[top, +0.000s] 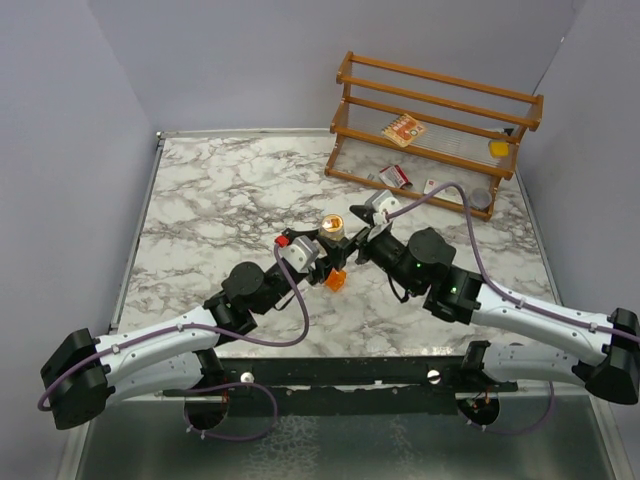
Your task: Sort the pills into containers
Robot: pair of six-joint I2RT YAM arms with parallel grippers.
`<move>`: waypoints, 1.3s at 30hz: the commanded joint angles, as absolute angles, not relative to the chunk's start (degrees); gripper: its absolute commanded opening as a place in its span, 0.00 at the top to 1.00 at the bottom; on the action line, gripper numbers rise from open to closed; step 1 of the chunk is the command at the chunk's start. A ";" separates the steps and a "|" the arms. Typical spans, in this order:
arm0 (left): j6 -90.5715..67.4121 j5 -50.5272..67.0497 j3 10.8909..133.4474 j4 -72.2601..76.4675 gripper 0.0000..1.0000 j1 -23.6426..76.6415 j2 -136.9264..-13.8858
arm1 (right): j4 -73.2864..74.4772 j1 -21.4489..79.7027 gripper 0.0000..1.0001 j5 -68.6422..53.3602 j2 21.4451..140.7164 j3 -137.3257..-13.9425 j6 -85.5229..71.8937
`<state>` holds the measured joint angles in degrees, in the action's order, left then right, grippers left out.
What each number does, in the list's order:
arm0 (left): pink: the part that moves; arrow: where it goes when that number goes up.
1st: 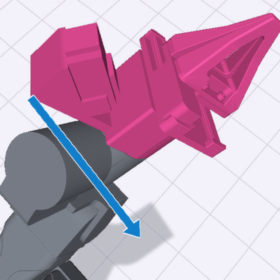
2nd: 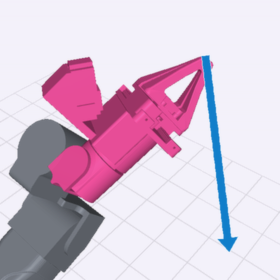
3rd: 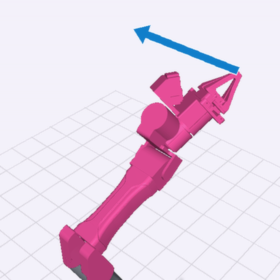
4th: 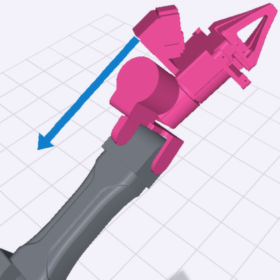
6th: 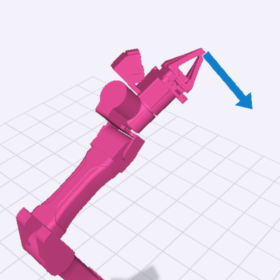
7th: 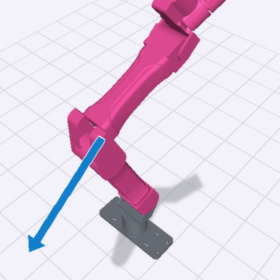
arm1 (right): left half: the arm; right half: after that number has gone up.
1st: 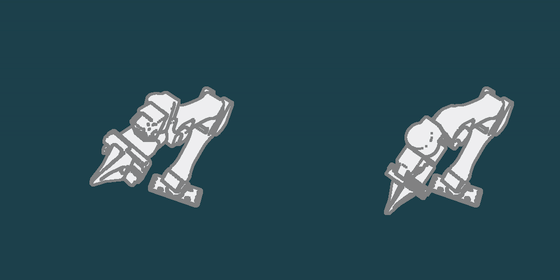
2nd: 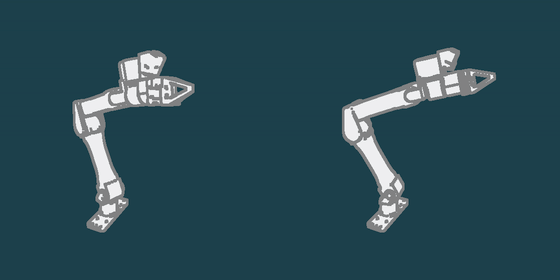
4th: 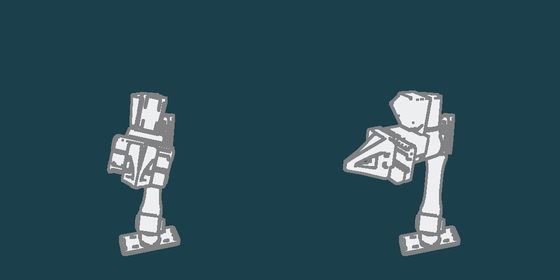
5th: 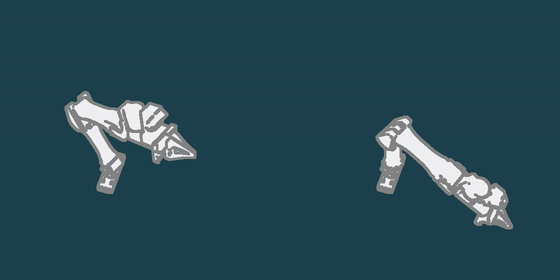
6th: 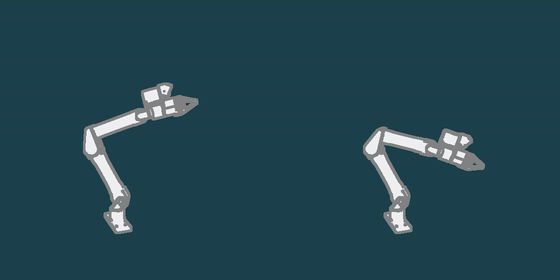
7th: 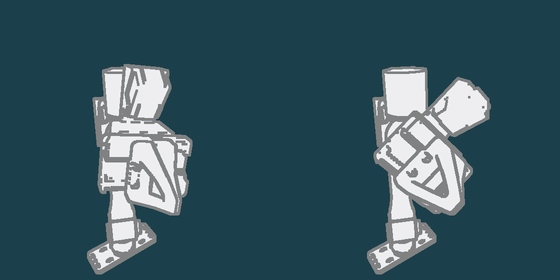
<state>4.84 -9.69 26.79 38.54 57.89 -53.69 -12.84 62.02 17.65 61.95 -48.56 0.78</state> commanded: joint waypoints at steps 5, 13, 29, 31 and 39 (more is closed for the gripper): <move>3.11 -6.76 29.49 44.54 1.00 58.36 -51.25 | -1.01 62.71 0.04 4.86 53.68 -48.06 1.16; 1.87 -3.62 27.80 42.28 1.00 58.36 -49.88 | 2.27 62.75 0.03 0.75 43.70 -48.91 -0.35; 1.74 30.65 23.35 40.36 1.00 58.38 -45.38 | -0.26 62.75 0.27 -7.11 38.84 -46.63 -2.99; 1.83 31.21 23.38 40.42 1.00 58.36 -44.63 | -0.26 62.74 0.28 -9.95 38.84 -46.55 -3.19; 1.15 29.58 23.82 40.40 1.00 58.36 -44.79 | -2.18 62.71 0.23 -19.91 38.01 -45.71 -2.73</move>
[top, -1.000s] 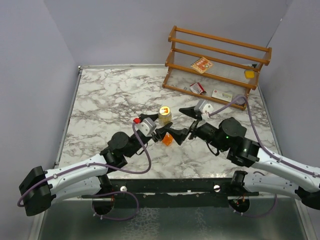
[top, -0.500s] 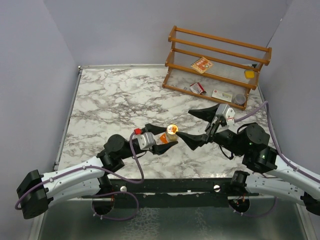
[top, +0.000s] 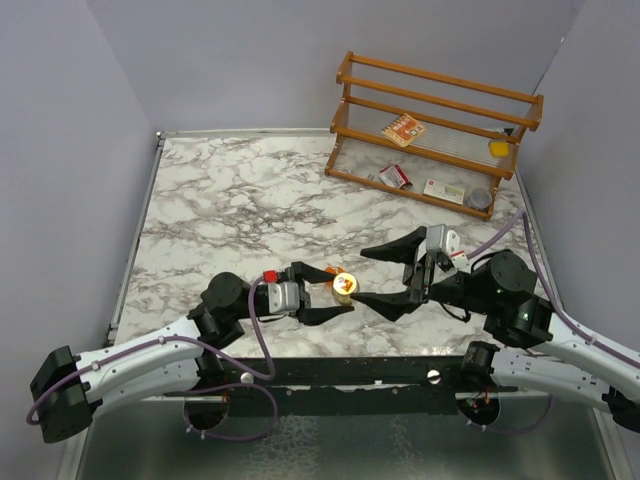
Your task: Sort the pills into containers
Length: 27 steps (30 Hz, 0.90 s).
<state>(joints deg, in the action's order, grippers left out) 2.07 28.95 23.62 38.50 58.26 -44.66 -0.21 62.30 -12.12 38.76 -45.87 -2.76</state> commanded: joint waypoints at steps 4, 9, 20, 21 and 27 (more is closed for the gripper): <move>0.50 29.63 24.69 40.41 1.00 58.36 -46.60 | -1.55 62.75 0.25 -19.89 38.48 -46.19 -1.99; 0.18 28.86 25.54 40.43 1.00 58.37 -48.35 | -1.80 62.72 0.27 -21.49 39.42 -46.63 -1.18; -0.42 29.79 26.39 40.45 1.00 58.36 -48.37 | -1.45 62.71 0.33 -21.67 41.40 -46.42 -0.61; -0.49 29.96 26.41 40.50 1.00 58.36 -48.32 | -1.40 62.74 0.33 -21.63 41.52 -46.44 -0.59; -0.49 29.65 26.28 40.43 1.00 58.36 -47.82 | -1.57 62.75 0.44 -21.36 41.98 -46.35 -0.55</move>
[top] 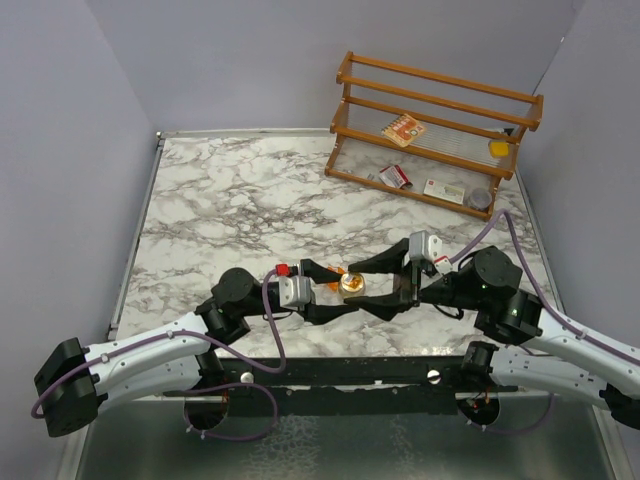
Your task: Sort the pills into containers
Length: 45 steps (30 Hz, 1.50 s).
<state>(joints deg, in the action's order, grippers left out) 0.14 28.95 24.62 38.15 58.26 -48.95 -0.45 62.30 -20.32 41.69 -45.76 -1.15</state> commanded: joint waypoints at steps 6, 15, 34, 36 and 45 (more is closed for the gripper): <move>-0.47 28.93 26.17 40.50 1.00 58.36 -47.49 | -1.19 62.75 0.50 -21.39 42.32 -46.58 -0.39; -0.61 29.00 26.19 40.50 1.00 58.36 -46.77 | -1.27 62.75 0.34 -20.04 41.75 -45.67 -0.58; -1.14 29.81 26.40 40.52 1.00 58.36 -47.52 | -3.16 62.75 0.42 -17.45 42.69 -45.19 0.10; -1.21 29.89 26.45 40.54 1.00 58.36 -47.34 | -3.08 62.69 0.42 -17.28 42.74 -45.11 0.09; -1.47 29.98 26.56 40.60 1.00 58.36 -47.23 | -3.01 62.75 0.46 -16.96 43.21 -44.85 0.00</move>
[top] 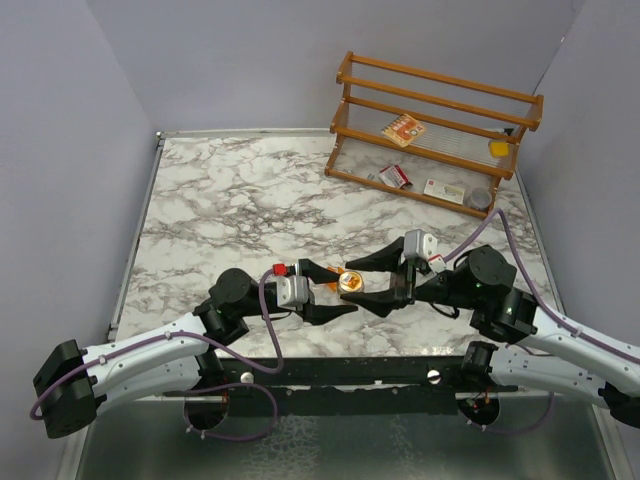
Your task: Sort the pills into containers
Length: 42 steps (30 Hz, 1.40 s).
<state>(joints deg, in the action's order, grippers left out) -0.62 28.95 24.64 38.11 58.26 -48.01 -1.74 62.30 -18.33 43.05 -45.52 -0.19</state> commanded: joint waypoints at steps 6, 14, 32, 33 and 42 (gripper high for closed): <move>-1.81 29.93 26.80 40.65 1.00 58.37 -46.77 | -2.56 62.74 0.59 -17.02 43.48 -45.18 0.09; -4.30 27.57 27.90 40.63 1.00 58.40 -46.53 | -0.18 62.73 0.80 -16.75 43.88 -45.70 1.06; -8.46 18.82 34.25 31.41 1.00 58.36 -45.40 | 8.45 62.68 0.99 -12.15 44.58 -47.40 4.63; -8.44 17.81 34.35 30.92 1.00 58.36 -45.06 | 8.62 62.72 0.99 -11.87 44.68 -47.39 4.63; -7.51 7.97 33.50 29.75 1.00 58.36 -41.38 | 7.62 62.70 0.99 -7.62 47.16 -46.37 4.96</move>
